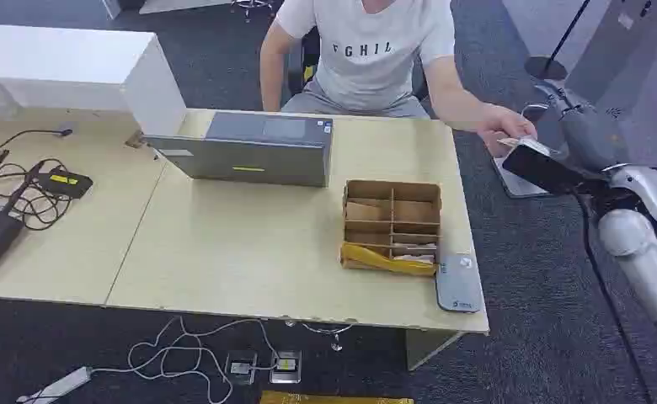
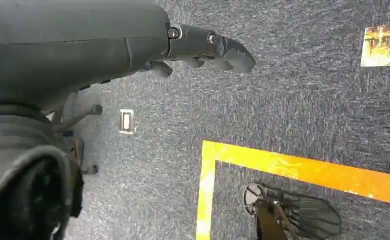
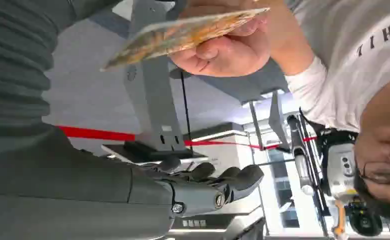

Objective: Pass the card to the sensor for recognition and then transmit it.

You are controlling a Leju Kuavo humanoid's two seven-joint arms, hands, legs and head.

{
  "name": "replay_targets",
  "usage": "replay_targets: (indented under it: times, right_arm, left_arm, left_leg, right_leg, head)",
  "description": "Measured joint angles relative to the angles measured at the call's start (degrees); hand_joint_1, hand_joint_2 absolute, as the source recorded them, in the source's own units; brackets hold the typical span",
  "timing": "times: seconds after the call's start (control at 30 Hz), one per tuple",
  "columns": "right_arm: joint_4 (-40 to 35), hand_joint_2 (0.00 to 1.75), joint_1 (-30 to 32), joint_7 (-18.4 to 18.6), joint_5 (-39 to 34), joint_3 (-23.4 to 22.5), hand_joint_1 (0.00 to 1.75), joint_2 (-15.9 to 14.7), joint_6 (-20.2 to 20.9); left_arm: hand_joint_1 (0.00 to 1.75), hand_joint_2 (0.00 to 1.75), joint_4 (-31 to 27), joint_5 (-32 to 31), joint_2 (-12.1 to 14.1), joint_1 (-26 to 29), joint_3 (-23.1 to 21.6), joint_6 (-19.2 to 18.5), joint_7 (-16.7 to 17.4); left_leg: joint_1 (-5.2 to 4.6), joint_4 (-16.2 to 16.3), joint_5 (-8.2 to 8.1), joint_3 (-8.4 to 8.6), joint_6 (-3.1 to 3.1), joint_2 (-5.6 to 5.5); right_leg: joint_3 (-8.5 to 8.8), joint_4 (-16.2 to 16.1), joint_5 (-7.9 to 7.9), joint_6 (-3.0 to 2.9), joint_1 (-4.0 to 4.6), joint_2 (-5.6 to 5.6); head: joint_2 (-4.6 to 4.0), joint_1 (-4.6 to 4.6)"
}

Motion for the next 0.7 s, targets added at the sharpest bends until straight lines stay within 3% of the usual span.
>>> replay_targets:
  times: [0.1, 0.13, 0.43, 0.7]
  right_arm:
    - [0.00, 1.75, 0.55, 0.20, -0.26, -0.02, 0.00, 0.42, 0.26]
    - [0.00, 1.75, 0.70, 0.22, -0.28, -0.02, 1.75, 0.52, 0.26]
    - [-0.11, 1.75, 1.99, 0.57, -0.55, -0.39, 1.75, 0.72, 0.63]
    - [-1.05, 1.75, 3.96, 0.96, -1.18, -2.51, 1.75, -1.01, 0.55]
  left_arm:
    - [0.00, 0.00, 0.00, 0.00, 0.04, 0.00, 0.00, 0.00, 0.00]
    - [0.00, 0.00, 0.00, 0.00, 0.04, 0.00, 0.00, 0.00, 0.00]
    - [0.00, 0.00, 0.02, -0.07, 0.04, 0.06, -0.09, -0.53, 0.35]
    - [0.00, 0.00, 0.00, -0.17, 0.04, 0.11, -0.57, -0.96, 0.42]
  left_leg:
    - [0.00, 0.00, 0.00, 0.01, 0.00, 0.01]
    - [0.00, 0.00, 0.00, 0.01, 0.00, 0.01]
    - [0.00, 0.02, 0.00, 0.06, 0.00, 0.01]
    - [-0.01, 0.02, 0.00, 0.07, 0.00, 0.01]
  right_leg:
    - [0.00, 0.00, 0.00, 0.00, 0.00, 0.01]
    - [0.00, 0.00, 0.00, 0.00, 0.00, 0.01]
    - [0.01, -0.01, 0.00, 0.00, 0.00, 0.01]
    - [0.01, -0.01, 0.00, 0.00, -0.01, 0.02]
  head:
    - [0.00, -0.02]
    - [0.00, 0.00]
    - [0.00, -0.02]
    - [0.00, 0.00]
